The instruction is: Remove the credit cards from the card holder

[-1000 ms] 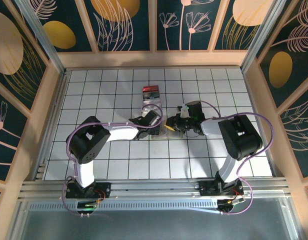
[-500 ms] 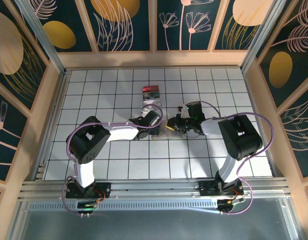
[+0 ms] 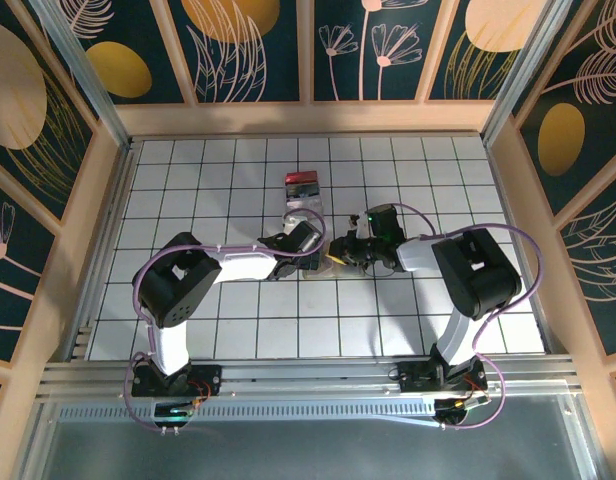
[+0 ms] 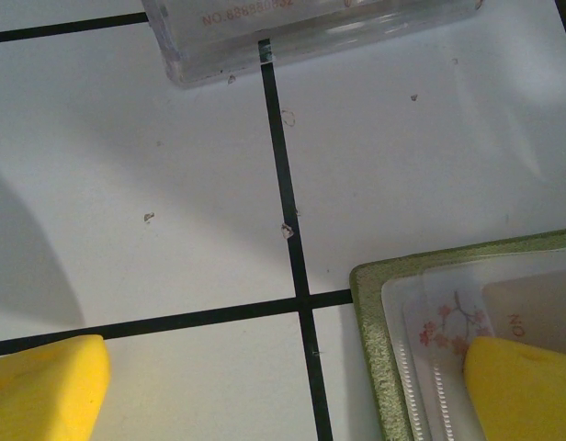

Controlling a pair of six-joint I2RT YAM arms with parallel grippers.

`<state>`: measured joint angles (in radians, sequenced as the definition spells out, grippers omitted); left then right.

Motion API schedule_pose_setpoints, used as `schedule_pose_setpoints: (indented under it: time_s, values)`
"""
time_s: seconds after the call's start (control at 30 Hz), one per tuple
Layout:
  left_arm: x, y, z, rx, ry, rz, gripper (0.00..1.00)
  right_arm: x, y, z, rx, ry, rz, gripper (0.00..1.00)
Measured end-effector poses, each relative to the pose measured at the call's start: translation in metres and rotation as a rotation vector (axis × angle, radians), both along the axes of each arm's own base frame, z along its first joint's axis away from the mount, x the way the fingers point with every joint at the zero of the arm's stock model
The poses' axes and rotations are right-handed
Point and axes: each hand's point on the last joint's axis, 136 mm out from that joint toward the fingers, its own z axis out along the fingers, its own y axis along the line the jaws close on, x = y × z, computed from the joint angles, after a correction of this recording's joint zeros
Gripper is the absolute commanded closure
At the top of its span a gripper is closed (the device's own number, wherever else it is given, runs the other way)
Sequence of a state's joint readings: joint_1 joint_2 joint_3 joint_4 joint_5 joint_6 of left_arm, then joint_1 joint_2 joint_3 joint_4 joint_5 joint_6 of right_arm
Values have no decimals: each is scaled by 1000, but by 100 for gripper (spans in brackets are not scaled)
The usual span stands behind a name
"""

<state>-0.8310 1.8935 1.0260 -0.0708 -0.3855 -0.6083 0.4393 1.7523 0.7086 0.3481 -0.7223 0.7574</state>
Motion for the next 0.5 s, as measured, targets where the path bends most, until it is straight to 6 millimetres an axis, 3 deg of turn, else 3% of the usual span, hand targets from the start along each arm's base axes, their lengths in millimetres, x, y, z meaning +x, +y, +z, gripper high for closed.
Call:
schedule_pose_setpoints:
  time_s: [0.5]
  values:
    - [1,1,0,-4,-6,12,1,6,-15,2,-34,-4,-36,92]
